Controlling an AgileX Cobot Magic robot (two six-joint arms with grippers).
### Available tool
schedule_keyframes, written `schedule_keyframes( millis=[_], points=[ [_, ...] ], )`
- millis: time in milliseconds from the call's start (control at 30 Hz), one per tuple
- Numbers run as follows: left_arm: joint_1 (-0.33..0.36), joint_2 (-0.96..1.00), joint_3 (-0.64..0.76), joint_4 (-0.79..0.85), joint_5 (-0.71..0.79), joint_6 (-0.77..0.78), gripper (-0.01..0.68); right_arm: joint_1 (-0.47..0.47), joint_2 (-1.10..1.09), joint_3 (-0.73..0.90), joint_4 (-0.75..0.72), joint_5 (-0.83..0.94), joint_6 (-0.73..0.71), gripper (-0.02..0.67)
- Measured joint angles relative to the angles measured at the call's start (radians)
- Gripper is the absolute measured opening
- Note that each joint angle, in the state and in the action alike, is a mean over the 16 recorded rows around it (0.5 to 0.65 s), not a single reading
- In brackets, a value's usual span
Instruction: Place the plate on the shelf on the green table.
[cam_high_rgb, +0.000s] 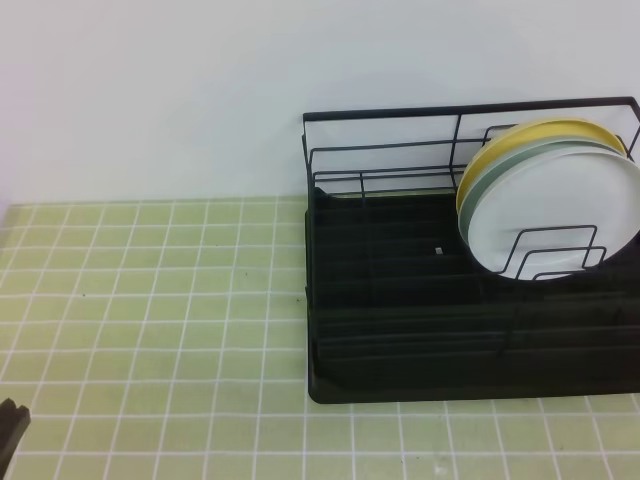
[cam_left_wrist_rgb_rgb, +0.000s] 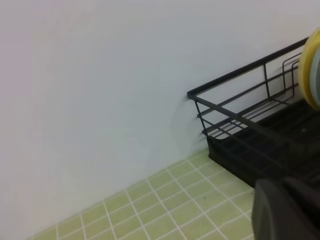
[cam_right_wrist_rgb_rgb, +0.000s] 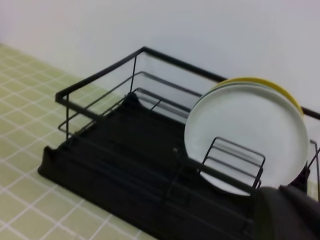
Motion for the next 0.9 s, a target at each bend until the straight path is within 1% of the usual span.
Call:
schedule_keyframes(
  millis=[133,233,333,533,700,800,900],
  points=[
    [0.007,-0.001,0.0,-0.008,0.006,0.0,0.0,0.0,0.0,0.0,0.005,-0.016,0.001,0.006],
    [0.031,-0.008,0.0,-0.014,0.017,0.0,0.0,0.0,0.0,0.0,0.009,-0.024,0.001,0.006],
    [0.071,-0.021,0.0,-0.021,0.032,0.0,0.0,0.0,0.0,0.0,0.013,-0.028,0.001,0.006],
    [0.175,-0.065,0.0,-0.029,0.073,0.0,0.0,0.0,0.0,0.0,0.018,-0.026,0.001,0.005],
    [0.252,-0.102,0.0,-0.025,0.156,0.0,0.0,0.0,0.0,0.003,0.022,-0.046,0.002,0.004],
    [0.276,-0.118,0.003,-0.018,0.231,0.002,0.0,0.0,0.0,0.013,0.029,-0.085,0.002,0.003],
    [0.286,-0.126,0.007,-0.011,0.302,0.01,0.0,0.0,0.0,0.035,0.025,-0.145,0.003,0.002]
  ],
)
